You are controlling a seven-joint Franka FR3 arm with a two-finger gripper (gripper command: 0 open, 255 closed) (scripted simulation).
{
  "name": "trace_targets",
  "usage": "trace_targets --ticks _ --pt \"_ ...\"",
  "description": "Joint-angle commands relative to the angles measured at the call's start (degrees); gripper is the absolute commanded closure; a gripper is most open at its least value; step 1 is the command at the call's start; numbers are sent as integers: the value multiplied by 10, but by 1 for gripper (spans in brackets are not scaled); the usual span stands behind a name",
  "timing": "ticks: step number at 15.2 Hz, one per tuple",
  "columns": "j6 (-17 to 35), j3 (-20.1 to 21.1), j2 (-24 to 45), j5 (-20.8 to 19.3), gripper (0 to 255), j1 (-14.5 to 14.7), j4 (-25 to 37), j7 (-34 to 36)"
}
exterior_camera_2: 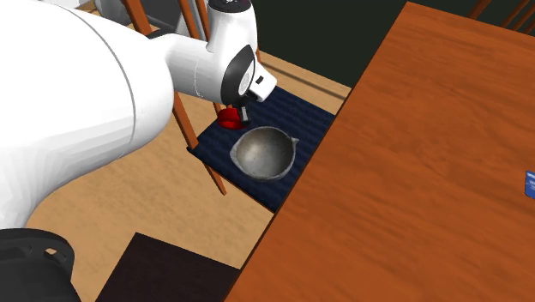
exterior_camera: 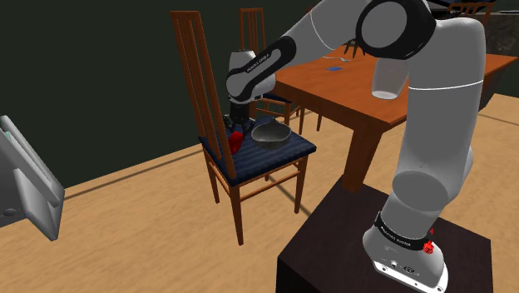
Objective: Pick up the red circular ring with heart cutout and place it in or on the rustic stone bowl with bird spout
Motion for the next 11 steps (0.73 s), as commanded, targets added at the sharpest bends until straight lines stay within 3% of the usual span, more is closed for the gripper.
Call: trace_targets --ticks 1,11 --pt "-1 0 0 0 255 0 -1 0" --pt "-61 2 -31 5 255 -2 29 0"
